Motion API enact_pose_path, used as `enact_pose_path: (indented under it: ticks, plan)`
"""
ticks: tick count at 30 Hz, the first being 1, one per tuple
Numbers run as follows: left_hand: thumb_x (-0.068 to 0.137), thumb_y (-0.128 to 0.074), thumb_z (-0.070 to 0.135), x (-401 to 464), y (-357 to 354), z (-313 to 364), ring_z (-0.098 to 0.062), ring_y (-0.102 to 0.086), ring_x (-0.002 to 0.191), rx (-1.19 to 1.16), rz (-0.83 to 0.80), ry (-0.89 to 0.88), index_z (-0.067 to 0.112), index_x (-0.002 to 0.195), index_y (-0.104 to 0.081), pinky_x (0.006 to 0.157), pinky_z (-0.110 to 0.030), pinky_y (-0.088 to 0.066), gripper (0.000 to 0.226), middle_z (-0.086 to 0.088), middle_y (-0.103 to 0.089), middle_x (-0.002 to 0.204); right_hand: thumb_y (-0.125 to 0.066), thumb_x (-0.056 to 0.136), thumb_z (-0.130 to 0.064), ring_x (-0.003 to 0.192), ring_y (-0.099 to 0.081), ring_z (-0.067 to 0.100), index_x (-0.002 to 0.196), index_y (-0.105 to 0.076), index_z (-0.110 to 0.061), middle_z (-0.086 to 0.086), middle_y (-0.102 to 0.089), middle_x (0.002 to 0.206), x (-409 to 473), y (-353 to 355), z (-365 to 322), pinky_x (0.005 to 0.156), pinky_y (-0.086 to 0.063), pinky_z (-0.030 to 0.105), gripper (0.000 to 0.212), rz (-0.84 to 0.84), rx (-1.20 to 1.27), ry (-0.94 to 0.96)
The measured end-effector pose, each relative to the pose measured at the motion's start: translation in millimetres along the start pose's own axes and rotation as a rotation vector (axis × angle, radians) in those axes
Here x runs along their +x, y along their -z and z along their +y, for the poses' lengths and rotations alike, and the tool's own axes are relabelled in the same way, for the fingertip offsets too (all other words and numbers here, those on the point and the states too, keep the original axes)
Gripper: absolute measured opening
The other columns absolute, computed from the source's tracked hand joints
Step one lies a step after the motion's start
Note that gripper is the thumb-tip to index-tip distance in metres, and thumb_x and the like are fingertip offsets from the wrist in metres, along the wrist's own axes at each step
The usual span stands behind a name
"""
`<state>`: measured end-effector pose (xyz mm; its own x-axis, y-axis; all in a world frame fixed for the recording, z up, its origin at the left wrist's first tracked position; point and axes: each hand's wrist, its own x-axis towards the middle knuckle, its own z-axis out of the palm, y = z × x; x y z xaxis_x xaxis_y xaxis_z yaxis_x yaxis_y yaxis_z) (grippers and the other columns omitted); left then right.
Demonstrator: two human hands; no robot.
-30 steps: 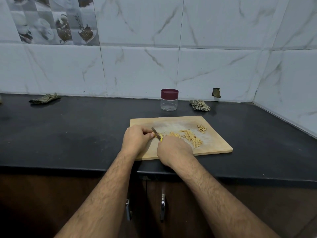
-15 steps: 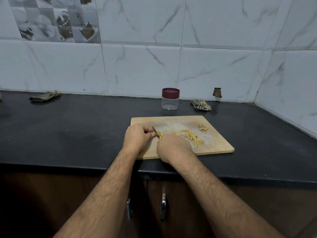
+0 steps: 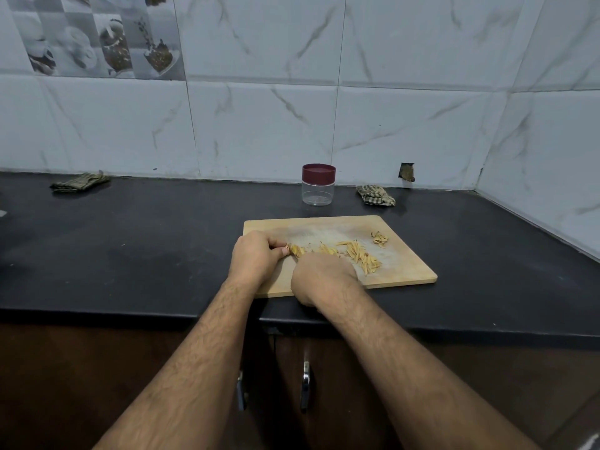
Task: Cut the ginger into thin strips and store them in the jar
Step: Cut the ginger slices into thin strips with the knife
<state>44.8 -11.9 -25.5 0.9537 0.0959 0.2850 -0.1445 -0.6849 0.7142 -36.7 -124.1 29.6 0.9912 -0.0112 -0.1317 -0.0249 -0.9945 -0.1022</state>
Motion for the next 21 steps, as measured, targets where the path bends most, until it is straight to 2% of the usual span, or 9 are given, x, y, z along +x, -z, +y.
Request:
enact_pose_path:
  ticks: [2,7,11,15,18,21]
  plan:
    - [0.089,-0.071,0.026,-0.4,0.4,0.4,-0.012,-0.062,0.103,0.009,-0.002,-0.002,0.025,0.102,-0.078,0.079,-0.020,-0.040,0.014,0.007,-0.074,0.106,-0.051,0.096,-0.011,0.109,-0.060,0.024,0.125,-0.059,-0.013,0.005,-0.062,0.123,-6.8,-3.2,5.0,0.075,-0.042,0.033,0.030,0.008,0.000,0.005]
    - [0.090,-0.071,0.026,-1.2,0.4,-0.6,-0.011,-0.061,0.104,-0.001,-0.008,0.000,0.023,0.104,-0.078,0.079,-0.020,-0.039,0.016,0.007,-0.074,0.108,-0.049,0.097,-0.014,0.088,-0.050,0.024,0.121,-0.059,-0.015,0.005,-0.061,0.110,-18.1,-9.1,17.9,0.071,-0.039,0.034,0.026,0.010,0.029,-0.029]
    - [0.089,-0.072,0.025,-1.7,0.9,0.3,-0.011,-0.060,0.103,-0.033,-0.010,0.004,0.024,0.102,-0.078,0.080,-0.021,-0.040,0.014,0.007,-0.074,0.107,-0.045,0.101,-0.022,0.094,-0.054,0.024,0.119,-0.060,-0.015,0.005,-0.063,0.117,-18.2,-10.3,20.7,0.073,-0.040,0.033,0.025,0.073,0.079,-0.022]
    - [0.089,-0.071,0.022,-1.6,1.1,0.5,-0.010,-0.060,0.099,-0.040,-0.012,0.002,0.026,0.099,-0.079,0.079,-0.022,-0.041,0.013,0.008,-0.075,0.103,-0.044,0.102,-0.021,0.089,-0.053,0.023,0.118,-0.062,-0.013,0.006,-0.064,0.114,-14.0,-6.6,15.7,0.071,-0.041,0.032,0.025,0.116,0.123,-0.019]
    - [0.088,-0.073,0.022,-1.4,0.7,-0.4,-0.008,-0.059,0.094,-0.045,-0.002,-0.002,0.026,0.097,-0.080,0.076,-0.021,-0.041,0.012,0.009,-0.075,0.100,-0.044,0.103,-0.022,0.104,-0.059,0.025,0.122,-0.060,-0.013,0.007,-0.063,0.120,-9.0,-4.9,10.4,0.074,-0.042,0.032,0.026,0.110,0.121,-0.018]
    - [0.086,-0.075,0.024,-0.4,0.1,-1.1,-0.009,-0.062,0.094,-0.042,0.008,-0.001,0.026,0.096,-0.080,0.075,-0.022,-0.044,0.011,0.009,-0.075,0.097,-0.043,0.104,-0.023,0.108,-0.059,0.025,0.122,-0.060,-0.012,0.007,-0.063,0.120,-6.5,-6.7,7.6,0.075,-0.041,0.032,0.027,0.102,0.121,-0.014]
